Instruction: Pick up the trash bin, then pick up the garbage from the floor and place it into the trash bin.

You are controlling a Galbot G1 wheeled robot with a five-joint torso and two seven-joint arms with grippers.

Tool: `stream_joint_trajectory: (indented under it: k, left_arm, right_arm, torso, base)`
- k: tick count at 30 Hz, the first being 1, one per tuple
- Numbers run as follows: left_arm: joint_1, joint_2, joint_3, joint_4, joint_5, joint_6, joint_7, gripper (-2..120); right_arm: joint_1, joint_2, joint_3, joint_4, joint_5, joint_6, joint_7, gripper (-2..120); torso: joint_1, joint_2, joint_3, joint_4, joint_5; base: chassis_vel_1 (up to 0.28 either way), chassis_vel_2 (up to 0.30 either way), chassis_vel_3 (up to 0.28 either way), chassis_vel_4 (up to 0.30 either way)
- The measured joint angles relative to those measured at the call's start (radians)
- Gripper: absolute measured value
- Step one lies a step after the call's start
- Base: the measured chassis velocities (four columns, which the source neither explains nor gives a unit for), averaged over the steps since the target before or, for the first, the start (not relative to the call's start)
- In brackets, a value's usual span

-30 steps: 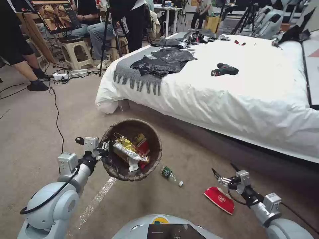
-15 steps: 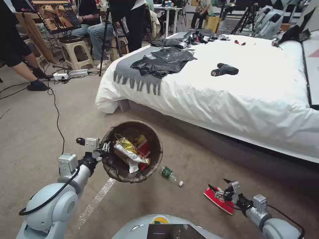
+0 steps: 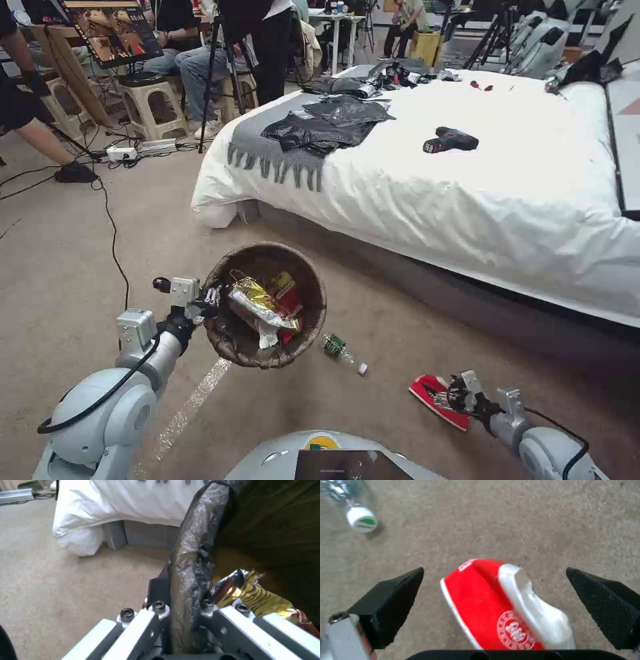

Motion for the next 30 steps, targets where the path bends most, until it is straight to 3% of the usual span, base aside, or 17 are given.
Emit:
stream_joint_trajectory:
  k: [16, 30]
  left_arm:
    - [-0.009, 0.007, 0.000, 0.017, -0.001, -0.001, -0.003, 2]
    - [-0.036, 0.014, 0.000, 0.042, -0.007, -0.001, -0.003, 2]
  right_arm:
    - [0.163, -0.002, -0.103, -0.079, 0.043, -0.123, 0.067, 100]
    - [0.167, 0.009, -0.137, -0.084, 0.010, -0.124, 0.084, 100]
  torso:
    - [0.000, 0.000, 0.000, 0.0002, 0.0000]
    - [0.000, 0.000, 0.000, 0.0000, -0.0002]
  base:
    - [0.000, 0.000, 0.000, 0.000]
    - [0.000, 0.000, 0.000, 0.000]
